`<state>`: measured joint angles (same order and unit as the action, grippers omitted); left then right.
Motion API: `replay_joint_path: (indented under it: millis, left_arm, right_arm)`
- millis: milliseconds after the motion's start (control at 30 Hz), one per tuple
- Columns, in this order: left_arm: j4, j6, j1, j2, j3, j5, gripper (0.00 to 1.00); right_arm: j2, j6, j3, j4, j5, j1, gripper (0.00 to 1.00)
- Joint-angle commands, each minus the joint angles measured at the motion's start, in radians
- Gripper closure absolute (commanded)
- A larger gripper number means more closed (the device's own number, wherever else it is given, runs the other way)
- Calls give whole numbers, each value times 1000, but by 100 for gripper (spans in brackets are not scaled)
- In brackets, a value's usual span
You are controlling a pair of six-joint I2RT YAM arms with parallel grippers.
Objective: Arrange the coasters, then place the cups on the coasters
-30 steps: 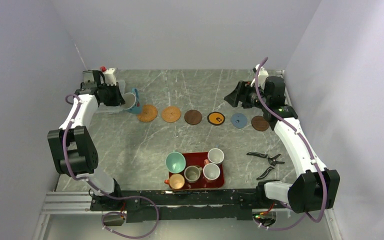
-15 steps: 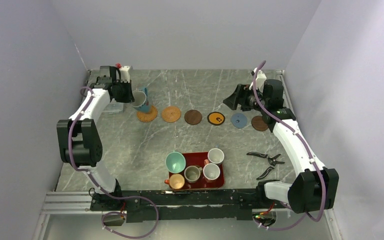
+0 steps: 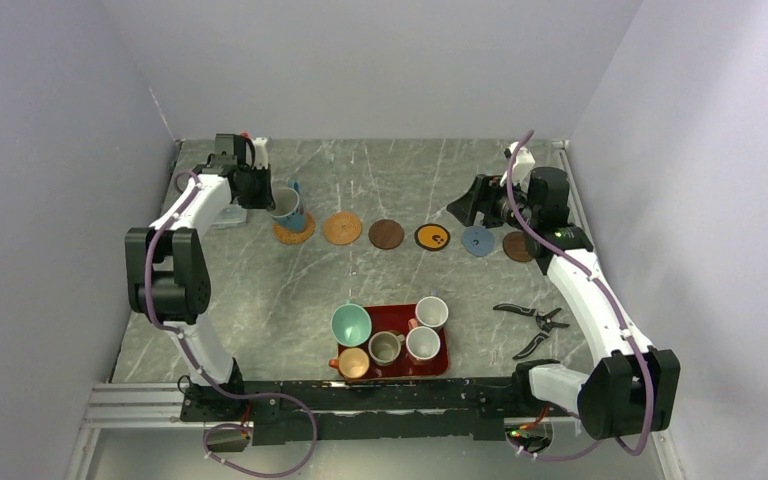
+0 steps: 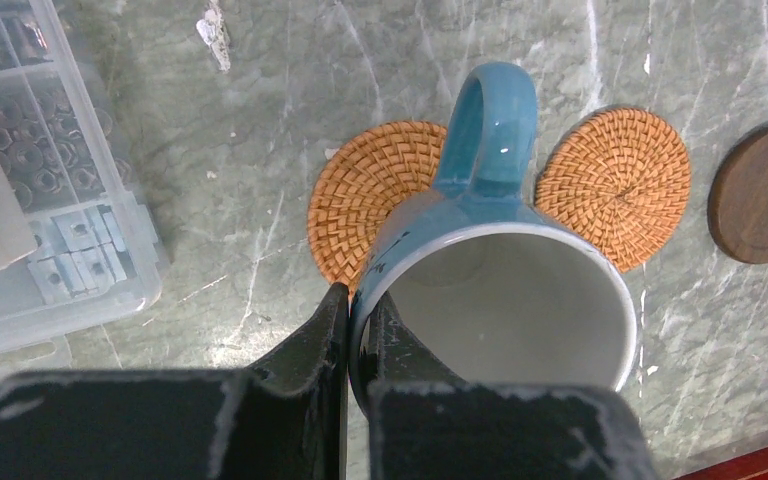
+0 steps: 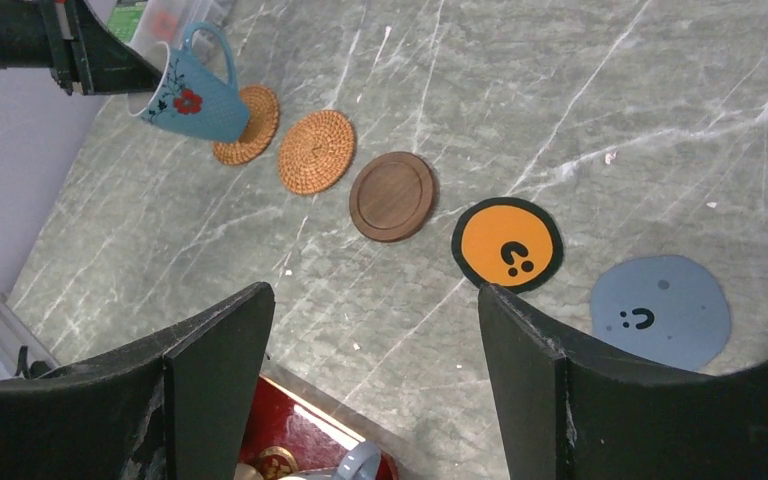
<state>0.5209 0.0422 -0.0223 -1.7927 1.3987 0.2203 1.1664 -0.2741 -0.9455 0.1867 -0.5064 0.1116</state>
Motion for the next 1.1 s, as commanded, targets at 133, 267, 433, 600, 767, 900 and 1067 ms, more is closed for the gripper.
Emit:
replay_joint_path:
  millis: [133, 267, 433, 600, 767, 900, 1067]
  left_arm:
    - [-41, 36, -1, -13, 59, 6, 97]
    - [-39, 39, -1, -21, 54, 6, 97]
    - [-36, 57, -2, -26, 46, 4, 97]
    - [-22, 57, -2, -44, 58, -6, 97]
    - [-45, 66, -2, -36, 47, -42, 97]
    - [20, 50, -2, -46, 106, -45, 97]
    - [24, 44, -2, -6, 104, -73, 97]
  right_arm:
    - [-36, 38, 4, -30, 6, -4, 20]
    - [-31, 41, -5, -19, 9, -4, 20]
    - [-31, 39, -7, -4, 12, -4, 20]
    - [-49, 31, -3, 0, 20, -3, 20]
    - [-60, 26, 10, -2, 20, -5, 20]
    - [-55, 30, 8, 7, 19, -4, 20]
    - [-56, 33, 17, 7, 22, -4, 20]
